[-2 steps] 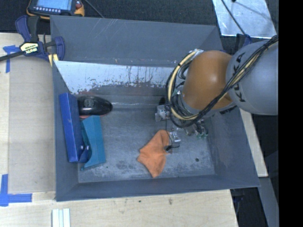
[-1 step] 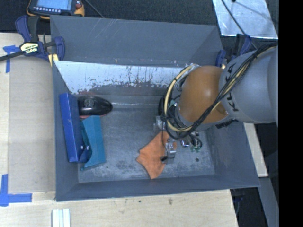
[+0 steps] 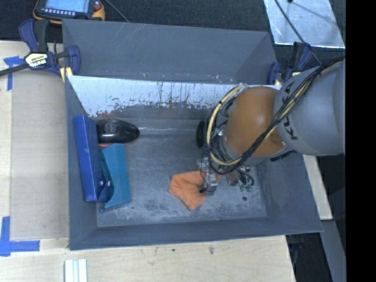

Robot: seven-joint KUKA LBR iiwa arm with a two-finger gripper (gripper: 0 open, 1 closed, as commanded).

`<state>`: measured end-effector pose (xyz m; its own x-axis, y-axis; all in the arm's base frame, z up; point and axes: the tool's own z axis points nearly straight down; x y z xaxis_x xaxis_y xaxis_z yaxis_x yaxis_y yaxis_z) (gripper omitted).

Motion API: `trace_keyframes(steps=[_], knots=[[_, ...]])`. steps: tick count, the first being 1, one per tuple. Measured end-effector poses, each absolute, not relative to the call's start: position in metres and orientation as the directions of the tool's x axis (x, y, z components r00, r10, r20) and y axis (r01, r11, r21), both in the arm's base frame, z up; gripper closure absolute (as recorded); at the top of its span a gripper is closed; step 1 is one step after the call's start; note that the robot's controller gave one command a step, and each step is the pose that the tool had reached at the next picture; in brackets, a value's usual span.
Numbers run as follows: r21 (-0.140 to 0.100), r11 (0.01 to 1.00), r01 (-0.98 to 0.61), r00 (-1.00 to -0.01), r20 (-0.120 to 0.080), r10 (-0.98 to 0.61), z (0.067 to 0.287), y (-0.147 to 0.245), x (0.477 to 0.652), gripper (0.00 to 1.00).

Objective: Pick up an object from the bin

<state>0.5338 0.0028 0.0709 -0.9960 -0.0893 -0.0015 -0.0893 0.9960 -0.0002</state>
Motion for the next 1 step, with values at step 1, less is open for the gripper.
trace_keyframes(steps=[1], knots=[[0.000,0.996,-0.090,-0.996,-0.001,-0.090,0.0709,0.0029,0.5338,1.00]])
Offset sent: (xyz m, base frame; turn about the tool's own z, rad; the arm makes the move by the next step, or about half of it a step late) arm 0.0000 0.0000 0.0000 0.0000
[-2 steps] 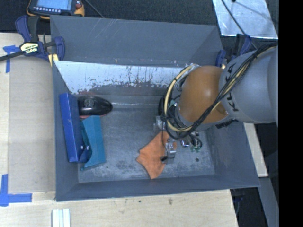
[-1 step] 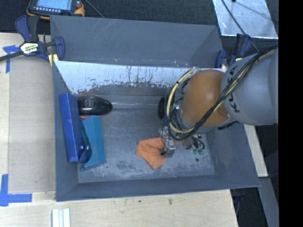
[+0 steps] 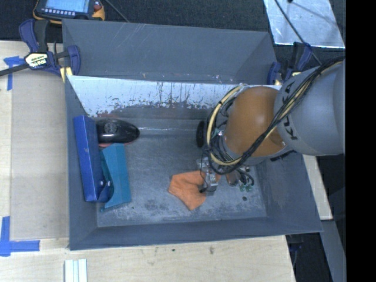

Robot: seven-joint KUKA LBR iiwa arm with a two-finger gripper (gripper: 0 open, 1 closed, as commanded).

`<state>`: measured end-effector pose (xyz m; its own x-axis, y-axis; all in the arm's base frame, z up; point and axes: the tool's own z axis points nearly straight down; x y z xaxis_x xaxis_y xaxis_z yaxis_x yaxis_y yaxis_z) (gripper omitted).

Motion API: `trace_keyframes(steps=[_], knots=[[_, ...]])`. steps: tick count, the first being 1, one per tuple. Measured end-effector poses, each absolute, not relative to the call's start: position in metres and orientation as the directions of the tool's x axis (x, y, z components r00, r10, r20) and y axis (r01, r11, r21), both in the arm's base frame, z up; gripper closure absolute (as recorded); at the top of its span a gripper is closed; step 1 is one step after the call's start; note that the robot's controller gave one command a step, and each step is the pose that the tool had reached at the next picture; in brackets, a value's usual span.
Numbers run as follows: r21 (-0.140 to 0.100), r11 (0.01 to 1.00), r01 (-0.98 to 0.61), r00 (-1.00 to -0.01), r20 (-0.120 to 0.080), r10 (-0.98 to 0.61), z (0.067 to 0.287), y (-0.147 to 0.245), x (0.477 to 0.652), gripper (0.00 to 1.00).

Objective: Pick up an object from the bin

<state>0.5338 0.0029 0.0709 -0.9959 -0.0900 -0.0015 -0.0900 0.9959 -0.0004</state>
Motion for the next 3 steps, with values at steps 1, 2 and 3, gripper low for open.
trace_keyframes(steps=[1,2,3], knots=[[0.000,0.996,-0.091,-0.996,-0.002,-0.091,0.0709,0.0029,0.5338,1.00],[-0.001,0.996,-0.091,-0.996,-0.002,-0.091,0.0709,0.0029,0.5338,1.00],[-0.001,0.996,-0.091,-0.996,-0.002,-0.091,0.0709,0.0030,0.5338,1.00]])
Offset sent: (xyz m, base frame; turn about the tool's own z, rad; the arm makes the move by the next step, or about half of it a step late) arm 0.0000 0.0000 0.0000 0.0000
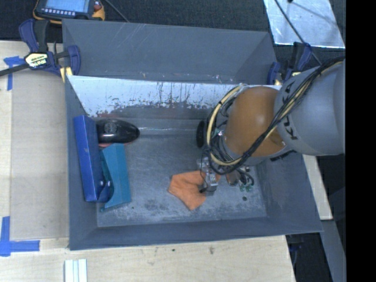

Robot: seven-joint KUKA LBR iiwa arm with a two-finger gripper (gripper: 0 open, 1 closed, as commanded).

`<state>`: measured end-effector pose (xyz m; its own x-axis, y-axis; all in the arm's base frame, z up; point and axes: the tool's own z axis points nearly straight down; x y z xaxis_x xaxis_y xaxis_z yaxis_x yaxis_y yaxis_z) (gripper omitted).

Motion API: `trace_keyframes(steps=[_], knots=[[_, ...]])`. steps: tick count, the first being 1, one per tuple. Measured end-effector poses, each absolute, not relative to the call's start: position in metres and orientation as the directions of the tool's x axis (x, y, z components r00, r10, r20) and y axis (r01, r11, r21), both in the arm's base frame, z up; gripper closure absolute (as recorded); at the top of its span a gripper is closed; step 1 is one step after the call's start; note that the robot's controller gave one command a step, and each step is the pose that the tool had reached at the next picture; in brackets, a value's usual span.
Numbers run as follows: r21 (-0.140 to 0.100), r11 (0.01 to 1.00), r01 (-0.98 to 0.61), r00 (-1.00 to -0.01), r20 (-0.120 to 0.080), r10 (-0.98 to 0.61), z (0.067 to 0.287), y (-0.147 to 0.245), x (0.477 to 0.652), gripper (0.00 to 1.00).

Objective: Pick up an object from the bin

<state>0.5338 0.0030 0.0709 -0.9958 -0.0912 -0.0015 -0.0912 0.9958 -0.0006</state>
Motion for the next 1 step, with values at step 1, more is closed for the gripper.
trace_keyframes(steps=[1], knots=[[-0.001,0.996,-0.091,-0.996,-0.002,-0.091,0.0709,0.0030,0.5338,1.00]])
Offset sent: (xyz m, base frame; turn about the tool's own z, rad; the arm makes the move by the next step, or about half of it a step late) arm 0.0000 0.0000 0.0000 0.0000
